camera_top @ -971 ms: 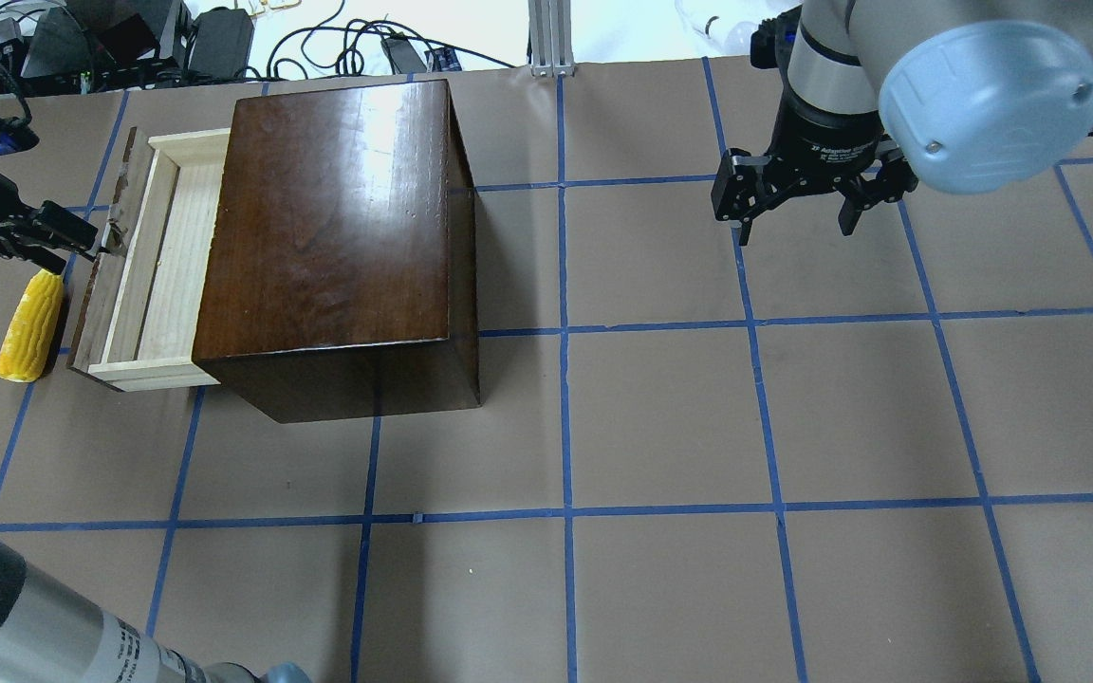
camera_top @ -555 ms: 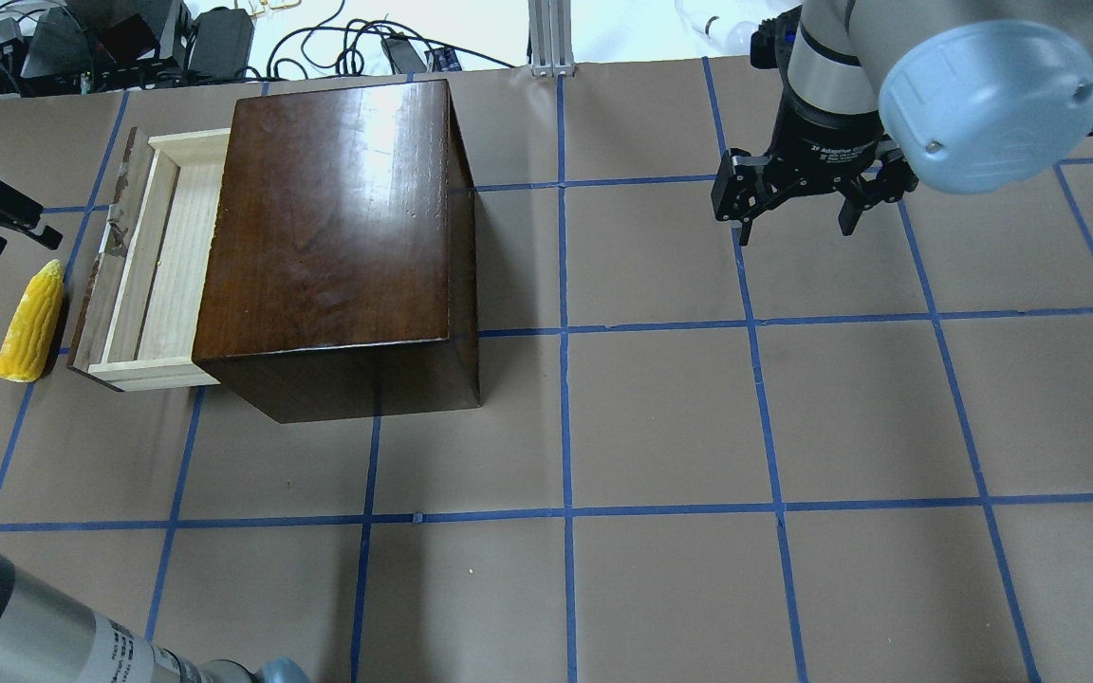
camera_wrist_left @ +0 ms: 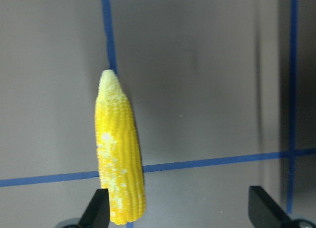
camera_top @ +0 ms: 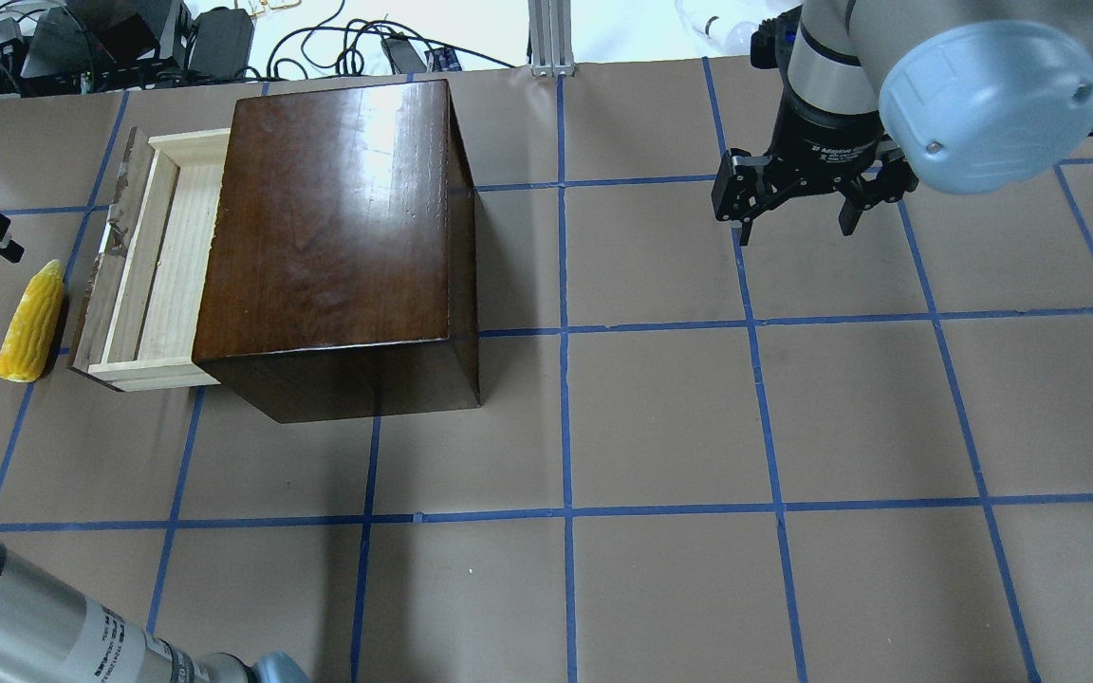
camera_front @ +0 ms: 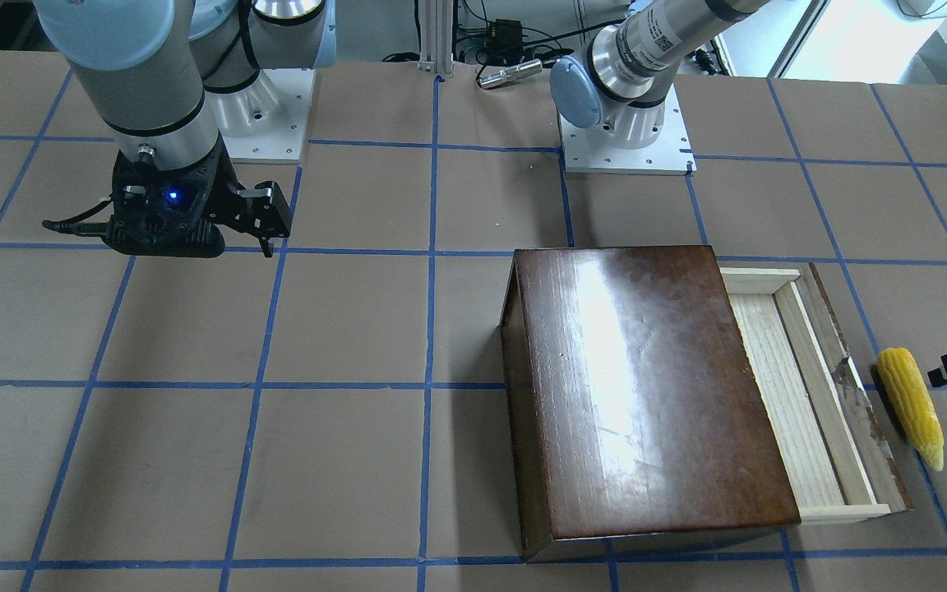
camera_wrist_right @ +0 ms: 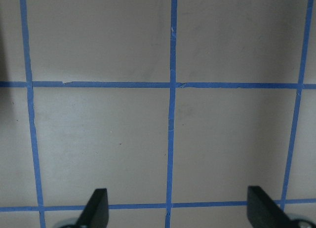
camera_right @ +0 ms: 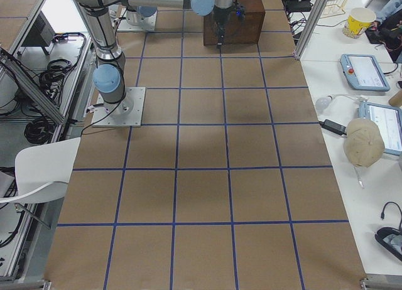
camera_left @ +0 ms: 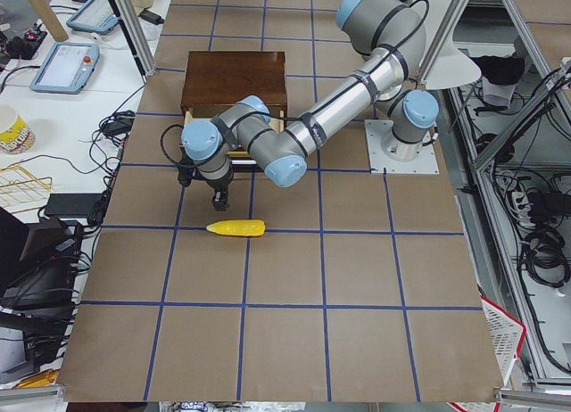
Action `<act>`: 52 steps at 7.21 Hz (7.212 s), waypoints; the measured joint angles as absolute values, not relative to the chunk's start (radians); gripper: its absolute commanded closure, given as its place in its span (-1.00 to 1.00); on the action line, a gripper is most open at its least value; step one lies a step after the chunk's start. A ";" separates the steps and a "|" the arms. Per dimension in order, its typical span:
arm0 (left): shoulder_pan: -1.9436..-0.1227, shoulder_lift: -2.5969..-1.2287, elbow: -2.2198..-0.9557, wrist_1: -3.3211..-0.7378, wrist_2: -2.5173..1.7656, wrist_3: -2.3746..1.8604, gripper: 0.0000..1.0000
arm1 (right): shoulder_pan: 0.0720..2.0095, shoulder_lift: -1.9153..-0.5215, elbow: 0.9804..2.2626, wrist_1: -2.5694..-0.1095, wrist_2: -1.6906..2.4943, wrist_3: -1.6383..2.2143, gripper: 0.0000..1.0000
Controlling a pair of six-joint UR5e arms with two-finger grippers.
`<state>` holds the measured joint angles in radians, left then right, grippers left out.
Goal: Open drawer and put corn inside
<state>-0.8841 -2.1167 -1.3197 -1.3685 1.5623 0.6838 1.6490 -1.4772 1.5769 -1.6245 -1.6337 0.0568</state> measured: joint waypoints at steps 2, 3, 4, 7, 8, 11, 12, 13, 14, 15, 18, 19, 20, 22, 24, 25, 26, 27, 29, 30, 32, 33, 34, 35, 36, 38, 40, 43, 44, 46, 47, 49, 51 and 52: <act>-0.884 -2.157 -1.337 -1.329 1.597 0.611 -1.00 | 1.649 -1.477 1.577 -1.624 -1.633 0.057 -1.00; -0.884 -2.182 -1.346 -1.303 1.610 0.588 -1.00 | 1.649 -1.477 1.577 -1.625 -1.632 0.057 -1.00; -0.884 -2.205 -1.361 -1.261 1.617 0.580 -1.00 | 1.649 -1.477 1.577 -1.625 -1.632 0.057 -1.00; -0.884 -2.237 -1.395 -1.200 1.621 0.577 -1.00 | 1.649 -1.477 1.577 -1.625 -1.632 0.057 -1.00; -0.884 -2.241 -1.396 -1.198 1.622 0.577 -1.00 | 1.649 -1.477 1.577 -1.625 -1.632 0.057 -1.00; -0.884 -2.249 -1.396 -1.197 1.646 0.577 0.68 | 1.649 -1.477 1.577 -1.625 -1.632 0.057 -1.00; -0.884 -2.254 -1.393 -1.197 1.679 0.577 1.00 | 1.649 -1.477 1.577 -1.625 -1.632 0.057 -1.00; -0.884 -2.257 -1.389 -1.198 1.703 0.578 1.00 | 1.649 -1.477 1.577 -1.626 -1.632 0.057 -1.00; -0.884 -2.257 -1.384 -1.199 1.713 0.578 1.00 | 1.649 -1.477 1.577 -1.625 -1.632 0.057 -1.00; -0.884 -2.255 -1.381 -1.201 1.717 0.580 1.00 | 1.649 -1.477 1.577 -1.625 -1.632 0.057 -1.00; -0.901 -2.207 -1.346 -1.250 1.716 0.596 1.00 | 1.649 -1.477 1.577 -1.625 -1.632 0.057 -1.00; -0.913 -2.185 -1.311 -1.299 1.712 0.606 1.00 | 1.649 -1.477 1.577 -1.625 -1.632 0.057 -1.00; -0.930 -2.159 -1.269 -1.353 1.709 0.612 1.00 | 1.649 -1.477 1.577 -1.626 -1.632 0.057 -1.00; -0.985 -2.092 -1.187 -1.470 1.690 0.613 1.00 | 1.649 -1.477 1.577 -1.625 -1.631 0.057 -1.00; -1.038 -2.026 -1.147 -1.565 1.663 0.599 1.00 | 1.649 -1.477 1.577 -1.625 -1.631 0.057 -1.00; -1.073 -2.000 -1.143 -1.593 1.655 0.580 1.00 | 1.649 -1.477 1.577 -1.625 -1.631 0.057 -1.00; -1.114 -1.980 -1.146 -1.609 1.648 0.547 1.00 | 1.649 -1.477 1.577 -1.625 -1.631 0.057 -1.00; -1.152 -1.969 -1.150 -1.616 1.643 0.500 1.00 | 1.649 -1.477 1.577 -1.625 -1.630 0.057 -1.00; -1.207 -1.967 -1.180 -1.622 1.623 0.369 1.00 | 1.649 -1.477 1.577 -1.625 -1.630 0.057 -1.00; -1.219 -1.968 -1.212 -1.621 1.592 0.307 1.00 | 1.649 -1.477 1.577 -1.625 -1.630 0.057 -1.00; -1.222 -1.985 -1.269 -1.614 1.535 0.239 1.00 | 1.649 -1.477 1.577 -1.625 -1.631 0.057 -1.00; -1.222 -1.995 -1.282 -1.612 1.514 0.229 1.00 | 1.649 -1.477 1.577 -1.625 -1.631 0.057 -1.00; -1.221 -2.006 -1.288 -1.611 1.504 0.226 1.00 | 1.649 -1.477 1.577 -1.625 -1.631 0.057 -1.00; -1.221 -2.018 -1.290 -1.607 1.499 0.230 1.00 | 1.649 -1.477 1.577 -1.626 -1.632 0.057 -1.00; -1.222 -2.030 -1.291 -1.600 1.498 0.237 0.98 | 1.649 -1.477 1.577 -1.625 -1.632 0.057 -1.00; -1.222 -2.063 -1.292 -1.563 1.487 0.244 -0.21 | 1.649 -1.477 1.577 -1.625 -1.632 0.057 -1.00; -1.223 -2.079 -1.293 -1.538 1.465 0.247 -1.00 | 1.649 -1.477 1.577 -1.625 -1.632 0.057 -1.00; -1.222 -2.071 -1.291 -1.536 1.470 0.244 -1.00 | 1.649 -1.477 1.577 -1.625 -1.632 0.057 -1.00; -1.221 -2.060 -1.288 -1.538 1.476 0.244 -1.00 | 1.649 -1.477 1.577 -1.625 -1.632 0.057 -1.00; -1.224 -2.029 -1.277 -1.543 1.510 0.243 -1.00 | 1.649 -1.477 1.577 -1.625 -1.632 0.057 -1.00; -1.229 -2.010 -1.265 -1.547 1.531 0.242 -1.00 | 1.649 -1.477 1.577 -1.624 -1.632 0.057 -1.00; -1.292 -1.965 -1.214 -1.584 1.557 0.233 -1.00 | 1.649 -1.477 1.577 -1.624 -1.632 0.057 -1.00; -1.400 -1.924 -1.194 -1.598 1.557 0.224 -1.00 | 1.649 -1.477 1.577 -1.624 -1.631 0.057 -1.00; -1.456 -1.906 -1.205 -1.599 1.556 0.198 -1.00 | 1.649 -1.477 1.577 -1.625 -1.630 0.057 -1.00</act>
<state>-1.4560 -1.9064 -1.2054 -1.5993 1.5565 0.1979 1.6490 -1.4772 1.5769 -1.6245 -1.6302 0.0567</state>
